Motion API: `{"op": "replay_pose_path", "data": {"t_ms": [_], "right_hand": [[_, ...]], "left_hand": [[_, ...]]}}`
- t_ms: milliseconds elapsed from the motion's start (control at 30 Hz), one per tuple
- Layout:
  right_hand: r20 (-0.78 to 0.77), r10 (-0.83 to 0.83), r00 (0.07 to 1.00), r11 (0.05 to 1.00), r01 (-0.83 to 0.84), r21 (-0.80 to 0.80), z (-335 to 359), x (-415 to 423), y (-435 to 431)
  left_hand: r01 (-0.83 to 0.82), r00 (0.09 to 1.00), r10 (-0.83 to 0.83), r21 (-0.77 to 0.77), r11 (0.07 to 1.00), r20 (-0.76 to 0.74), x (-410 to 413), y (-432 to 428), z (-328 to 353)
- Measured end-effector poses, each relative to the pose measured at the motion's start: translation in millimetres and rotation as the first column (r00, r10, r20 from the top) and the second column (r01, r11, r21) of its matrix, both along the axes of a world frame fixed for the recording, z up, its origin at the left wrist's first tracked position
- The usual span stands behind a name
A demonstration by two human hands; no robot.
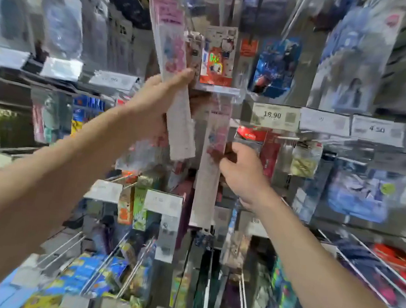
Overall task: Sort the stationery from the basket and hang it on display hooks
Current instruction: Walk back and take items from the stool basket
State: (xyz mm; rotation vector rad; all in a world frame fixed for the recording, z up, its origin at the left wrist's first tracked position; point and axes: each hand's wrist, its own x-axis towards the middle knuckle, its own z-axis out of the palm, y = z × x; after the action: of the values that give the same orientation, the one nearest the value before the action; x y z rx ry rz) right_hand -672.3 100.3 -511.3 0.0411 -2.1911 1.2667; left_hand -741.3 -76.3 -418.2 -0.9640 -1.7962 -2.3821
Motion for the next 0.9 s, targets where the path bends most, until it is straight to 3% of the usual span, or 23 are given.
{"op": "replay_pose_path", "data": {"t_ms": [100,300,900], "right_hand": [[-0.105,-0.027,0.994,1.0,0.027,-0.007,-3,-14,2],[-0.106,-0.067,0.992,0.997,0.063,-0.039,-8,-32,0],[0.046,-0.108,0.993,0.991,0.111,-0.074,-3,-36,-7]], "left_hand": [[-0.021,1.0,0.022,0.075,0.997,-0.008,7,1,7],[0.012,0.998,-0.006,0.105,0.994,-0.055,11,5,5],[0.074,0.997,-0.07,0.071,0.995,-0.045,-5,4,-15]]}}
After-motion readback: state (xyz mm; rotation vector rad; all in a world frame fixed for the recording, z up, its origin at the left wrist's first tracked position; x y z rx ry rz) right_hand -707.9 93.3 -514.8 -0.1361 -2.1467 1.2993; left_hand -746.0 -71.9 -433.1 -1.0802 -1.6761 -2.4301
